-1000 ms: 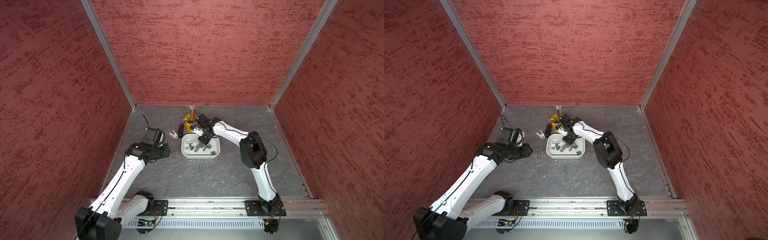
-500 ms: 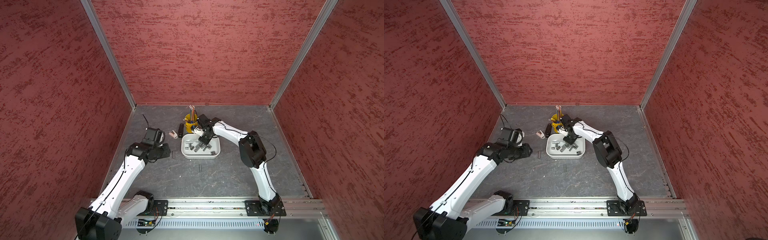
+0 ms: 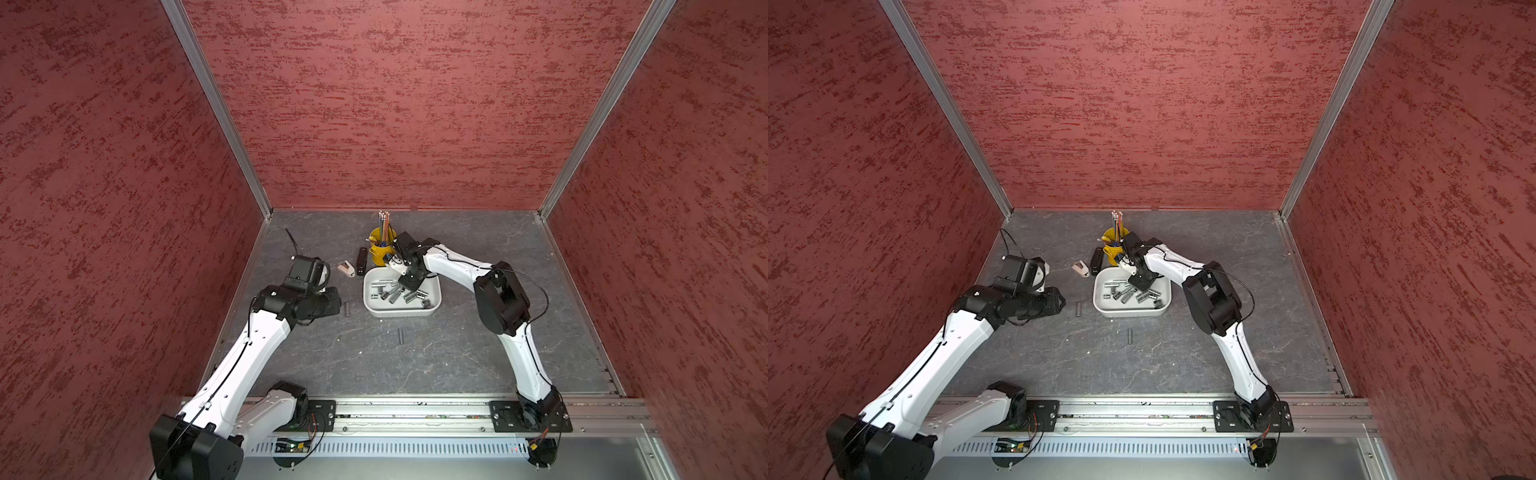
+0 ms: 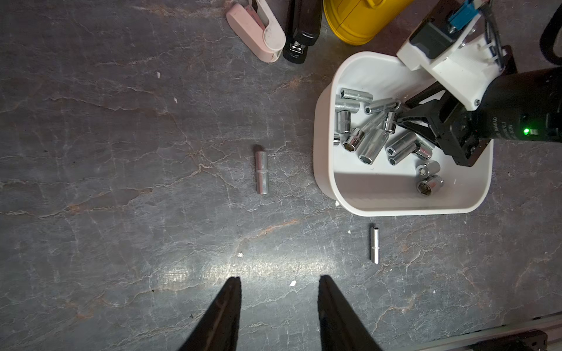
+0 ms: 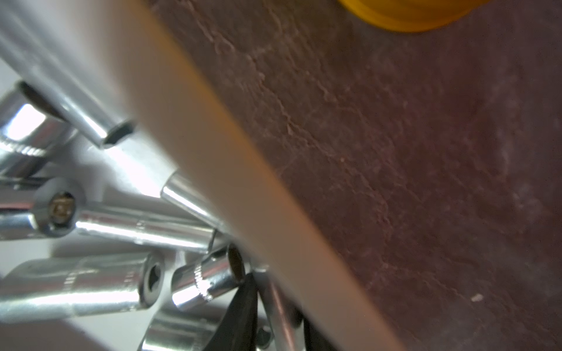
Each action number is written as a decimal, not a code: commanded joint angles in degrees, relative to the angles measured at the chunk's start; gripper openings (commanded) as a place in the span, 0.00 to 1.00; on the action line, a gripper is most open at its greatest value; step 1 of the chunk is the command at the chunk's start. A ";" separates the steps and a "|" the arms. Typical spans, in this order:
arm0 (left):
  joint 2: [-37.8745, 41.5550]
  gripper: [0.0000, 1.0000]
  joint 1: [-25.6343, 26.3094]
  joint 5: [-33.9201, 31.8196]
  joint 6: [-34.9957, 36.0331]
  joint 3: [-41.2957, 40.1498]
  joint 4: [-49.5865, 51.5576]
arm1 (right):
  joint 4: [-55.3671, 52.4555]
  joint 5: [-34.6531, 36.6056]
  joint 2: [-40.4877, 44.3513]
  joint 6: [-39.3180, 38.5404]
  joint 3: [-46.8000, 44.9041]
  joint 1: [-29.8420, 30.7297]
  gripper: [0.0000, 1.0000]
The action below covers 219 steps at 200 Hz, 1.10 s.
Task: Take out the socket from the storage box
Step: Pick up the socket head from the storage box, then place the socket head at the center of the board.
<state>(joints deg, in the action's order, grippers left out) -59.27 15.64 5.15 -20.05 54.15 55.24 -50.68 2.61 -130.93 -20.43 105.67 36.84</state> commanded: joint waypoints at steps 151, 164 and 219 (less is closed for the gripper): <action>-0.16 0.44 -0.43 0.93 0.84 -0.54 -1.52 | -7.86 -8.40 15.57 28.98 -0.75 -2.81 0.11; -0.20 0.45 -0.39 0.96 0.88 -0.54 -1.54 | -7.69 -9.09 18.03 30.86 -2.45 -3.96 0.11; -0.47 0.45 -0.48 1.47 1.04 -0.55 -1.72 | -3.99 -10.16 27.00 35.58 -15.35 -12.36 0.11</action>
<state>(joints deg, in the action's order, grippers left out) -59.37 15.57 6.02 -19.66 54.15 54.96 -56.16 -7.27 -106.54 12.03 95.04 27.33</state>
